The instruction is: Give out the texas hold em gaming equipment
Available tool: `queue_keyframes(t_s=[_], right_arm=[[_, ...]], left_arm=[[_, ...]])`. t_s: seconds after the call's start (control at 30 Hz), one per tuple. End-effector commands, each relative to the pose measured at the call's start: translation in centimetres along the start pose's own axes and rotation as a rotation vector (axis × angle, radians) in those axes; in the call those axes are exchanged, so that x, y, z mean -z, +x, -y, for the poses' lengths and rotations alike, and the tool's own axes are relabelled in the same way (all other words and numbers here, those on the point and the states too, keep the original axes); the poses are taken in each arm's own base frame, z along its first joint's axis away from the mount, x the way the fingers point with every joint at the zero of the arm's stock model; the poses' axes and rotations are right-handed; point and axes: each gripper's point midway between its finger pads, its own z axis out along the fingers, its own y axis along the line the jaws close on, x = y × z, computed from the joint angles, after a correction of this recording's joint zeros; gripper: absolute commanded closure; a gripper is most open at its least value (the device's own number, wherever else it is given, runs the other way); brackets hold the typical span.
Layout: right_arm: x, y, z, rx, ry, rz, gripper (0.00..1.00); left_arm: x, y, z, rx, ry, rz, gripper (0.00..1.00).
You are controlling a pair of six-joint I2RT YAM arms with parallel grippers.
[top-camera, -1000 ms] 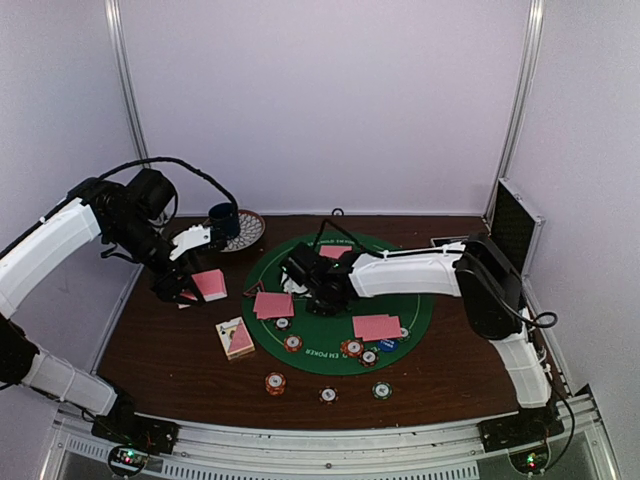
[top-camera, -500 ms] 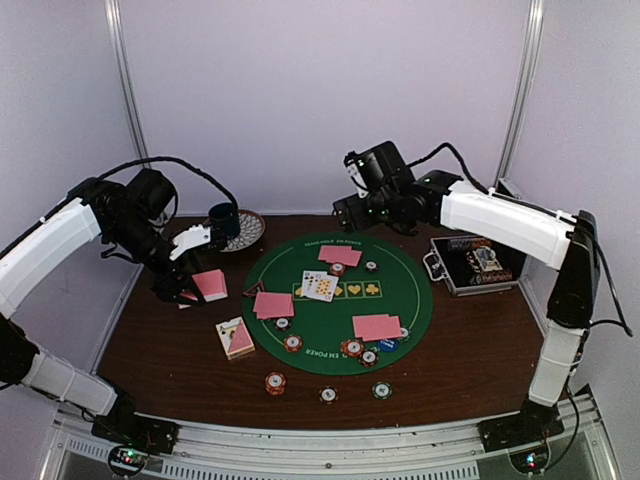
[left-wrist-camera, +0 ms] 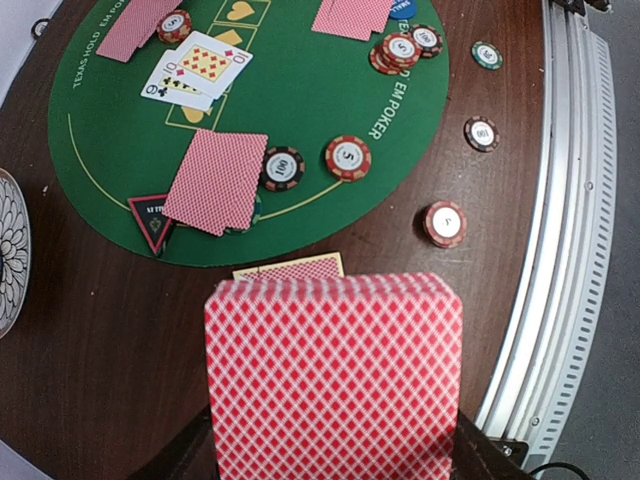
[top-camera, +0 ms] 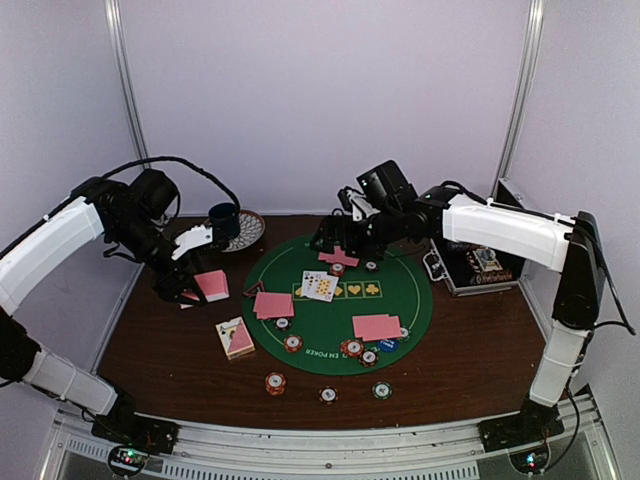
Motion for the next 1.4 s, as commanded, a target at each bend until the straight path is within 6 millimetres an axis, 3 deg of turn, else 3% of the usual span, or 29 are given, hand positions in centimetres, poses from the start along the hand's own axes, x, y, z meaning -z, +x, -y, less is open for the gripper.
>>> queue_keyframes(t_s=[0.0, 0.17, 0.57, 0.87, 1.37], right_arm=[[1.4, 1.5, -6.5, -0.130, -0.261, -0.074, 0.00], [0.0, 3.7, -10.0, -0.204, -0.377, -0.166, 0.01], [-2.2, 4.9, -16.3, -0.279, -0.580, -0.256, 0.01], [-3.8, 6.1, -18.8, -0.310, -0.658, -0.293, 0.01], [-5.5, 6.9, -20.5, -0.345, -0.718, -0.326, 0.01]], left_arm=[[0.7, -1.4, -0.4, -0.027, -0.009, 0.053, 1.00], [0.7, -1.6, -0.4, -0.026, -0.006, 0.062, 1.00], [0.7, -1.7, -0.3, -0.025, 0.002, 0.066, 1.00], [0.7, -1.7, -0.2, -0.026, 0.000, 0.068, 1.00], [0.8, -1.9, -0.2, -0.027, 0.005, 0.076, 1.00]])
